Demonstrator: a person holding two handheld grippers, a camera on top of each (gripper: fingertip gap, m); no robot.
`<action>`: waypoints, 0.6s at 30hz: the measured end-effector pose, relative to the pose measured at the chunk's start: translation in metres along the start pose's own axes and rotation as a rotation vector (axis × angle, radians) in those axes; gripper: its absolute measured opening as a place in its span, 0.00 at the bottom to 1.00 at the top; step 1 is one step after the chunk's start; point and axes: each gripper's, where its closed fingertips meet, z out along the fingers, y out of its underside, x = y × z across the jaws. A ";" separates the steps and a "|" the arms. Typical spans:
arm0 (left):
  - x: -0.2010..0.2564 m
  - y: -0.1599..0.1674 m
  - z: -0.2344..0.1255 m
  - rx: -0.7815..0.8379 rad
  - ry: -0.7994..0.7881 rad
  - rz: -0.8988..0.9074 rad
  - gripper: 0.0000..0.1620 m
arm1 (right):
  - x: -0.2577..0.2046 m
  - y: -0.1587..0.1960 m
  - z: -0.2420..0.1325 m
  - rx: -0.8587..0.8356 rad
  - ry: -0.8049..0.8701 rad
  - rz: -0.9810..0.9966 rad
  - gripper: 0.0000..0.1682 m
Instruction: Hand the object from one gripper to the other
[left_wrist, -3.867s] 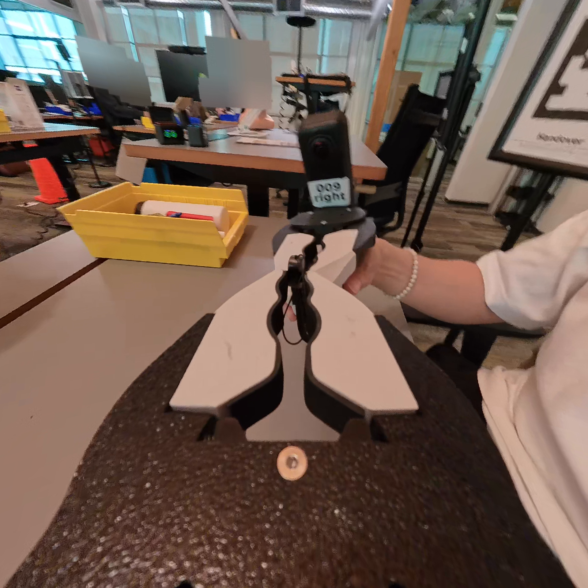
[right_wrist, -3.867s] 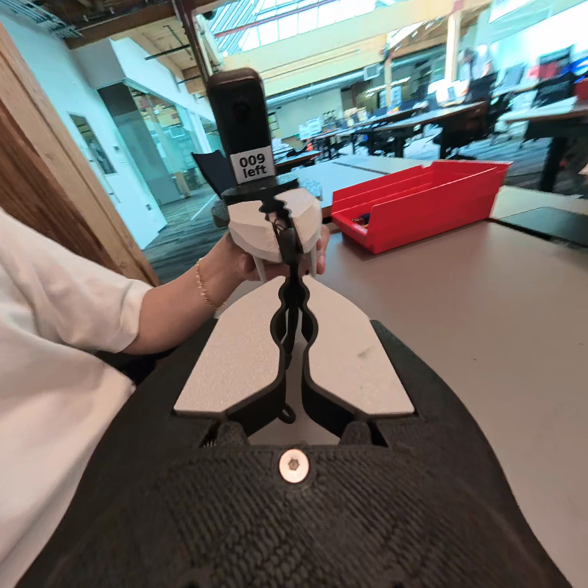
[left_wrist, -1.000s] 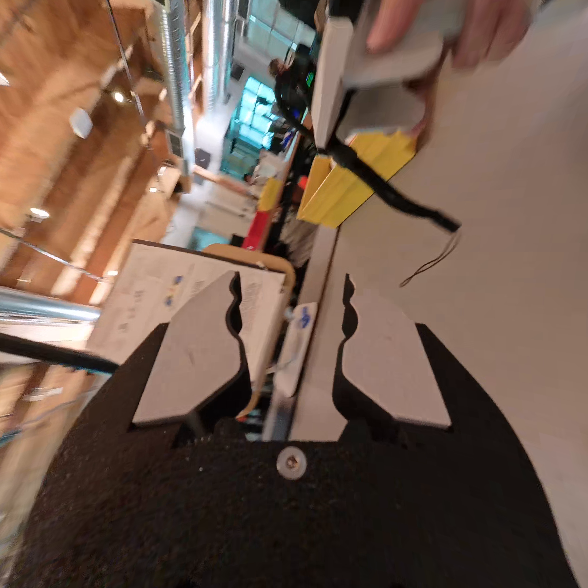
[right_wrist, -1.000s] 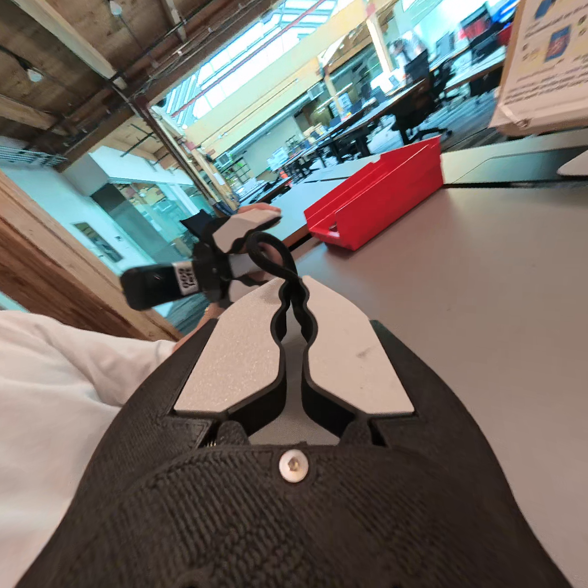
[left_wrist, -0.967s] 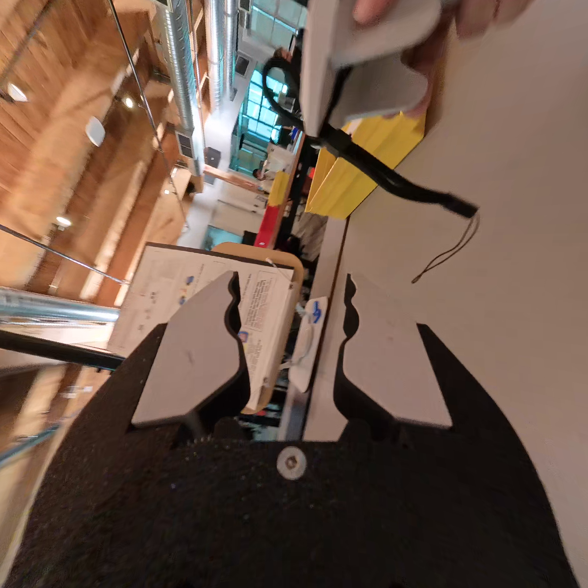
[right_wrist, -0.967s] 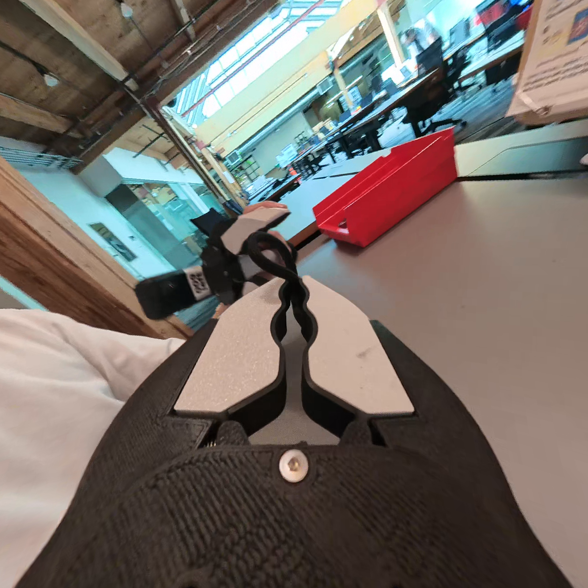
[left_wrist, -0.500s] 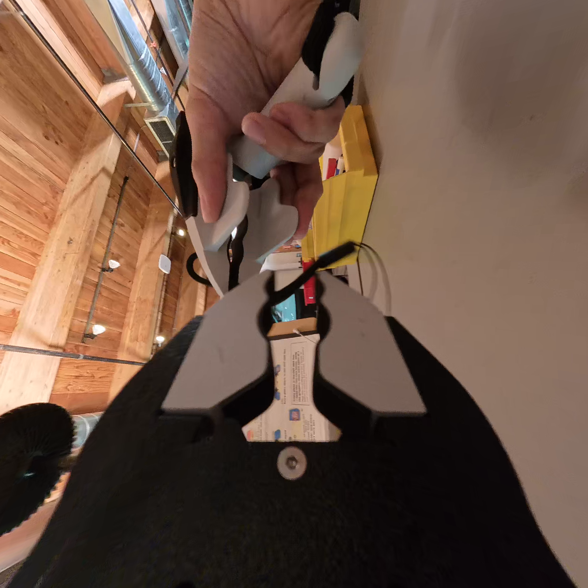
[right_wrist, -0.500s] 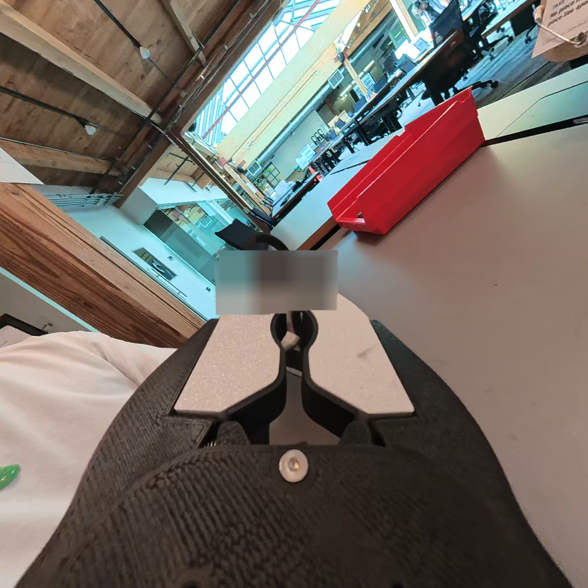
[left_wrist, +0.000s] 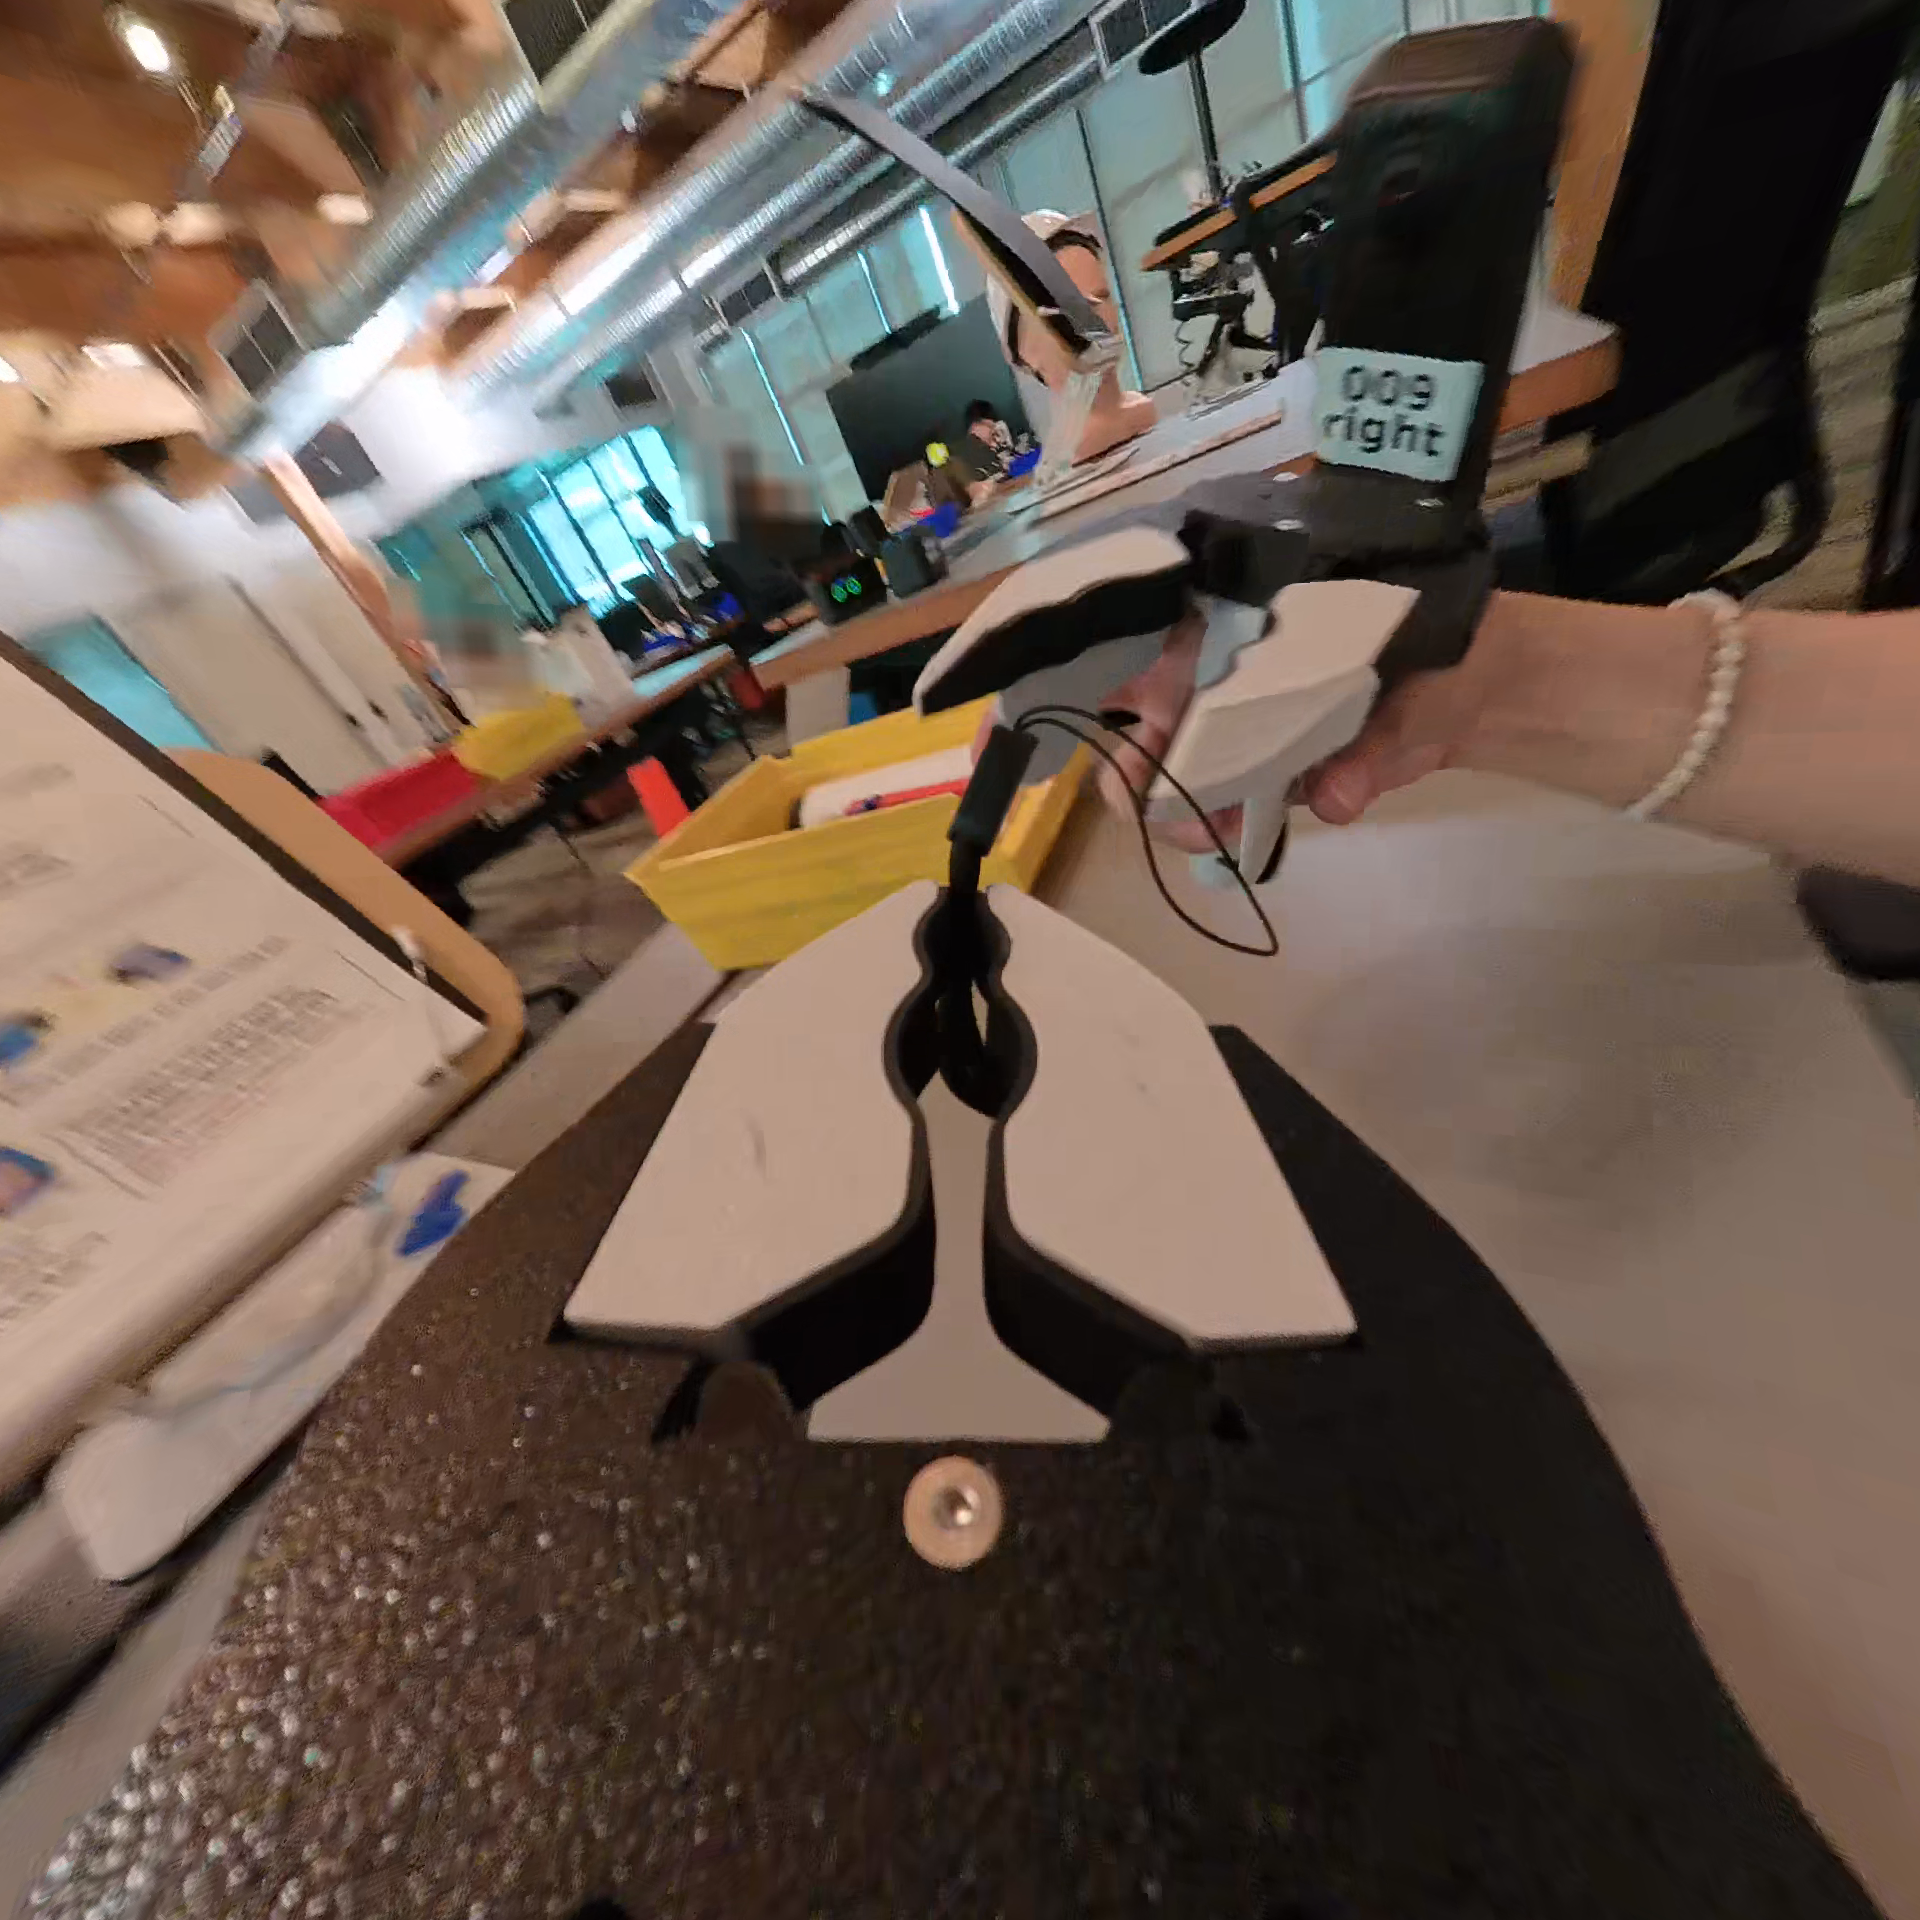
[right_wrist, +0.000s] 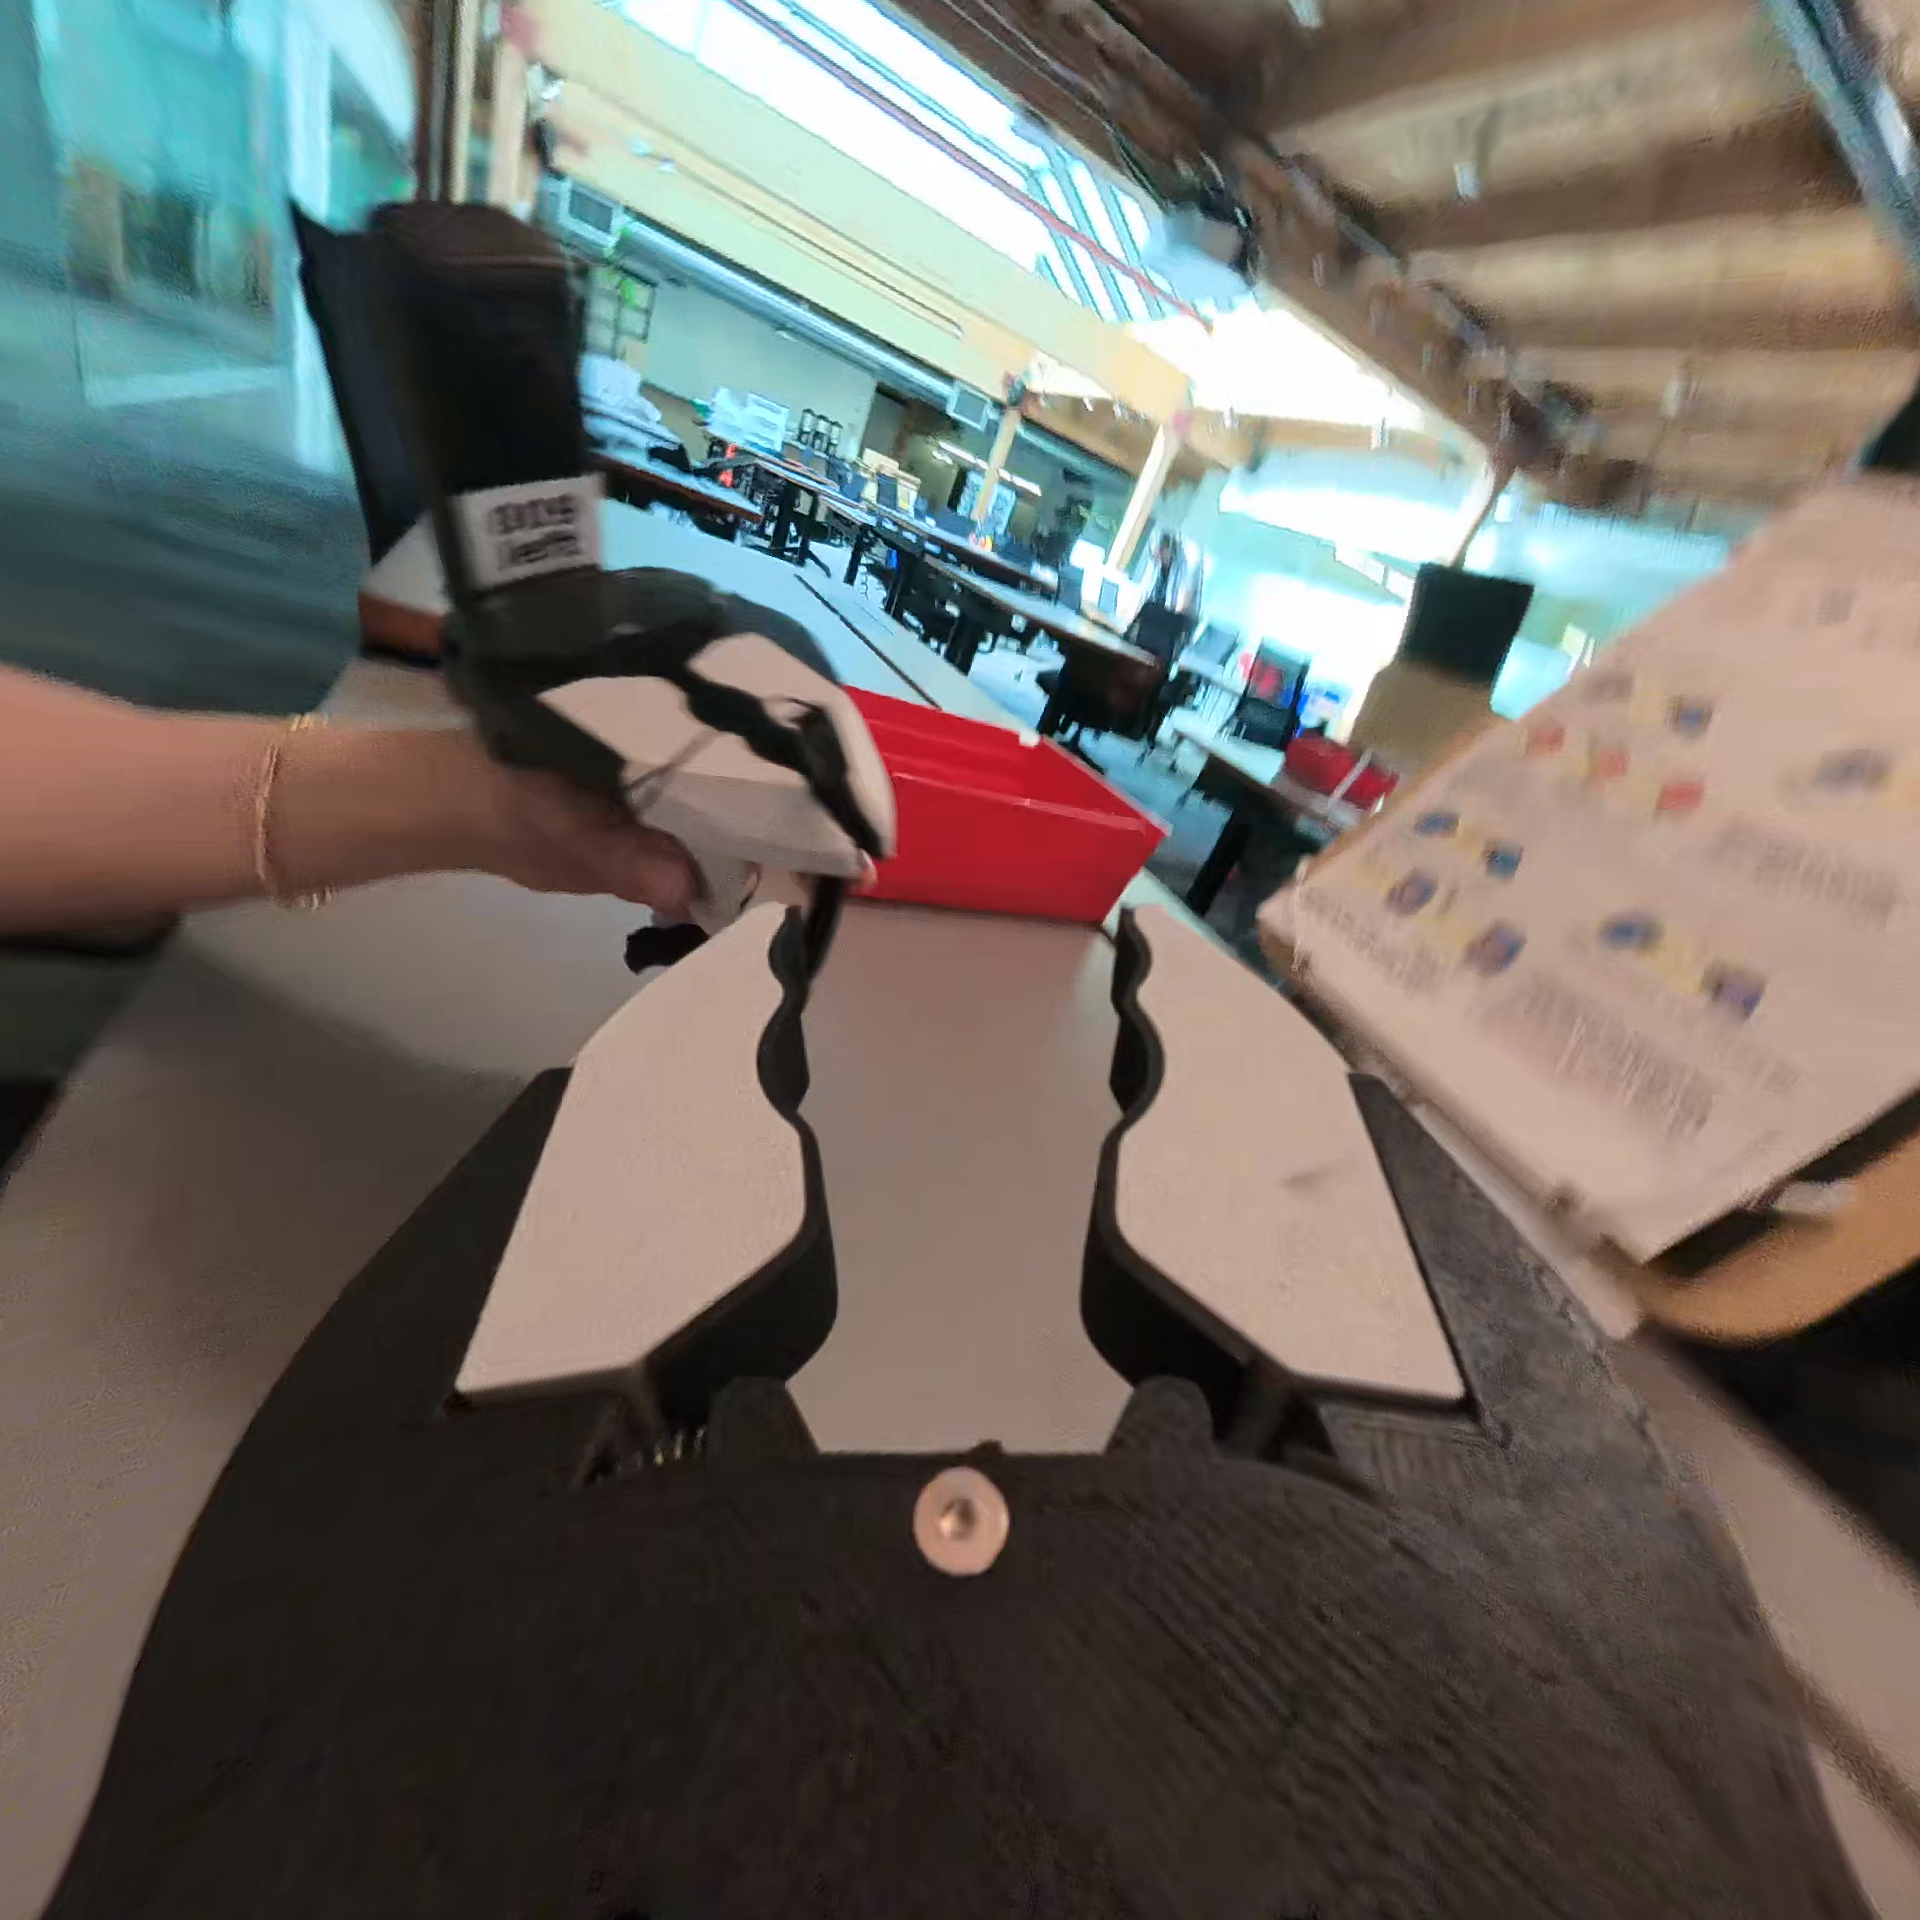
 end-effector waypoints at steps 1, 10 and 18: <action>0.000 0.002 0.000 -0.012 0.022 -0.051 0.01 | -0.008 -0.006 0.002 0.008 -0.013 -0.099 0.33; 0.029 0.027 0.003 -0.132 0.246 -0.156 0.01 | -0.039 0.004 0.012 -0.116 -0.105 -0.320 0.24; 0.040 0.035 0.007 -0.166 0.272 -0.084 0.02 | -0.039 0.013 0.018 -0.152 -0.162 -0.058 0.05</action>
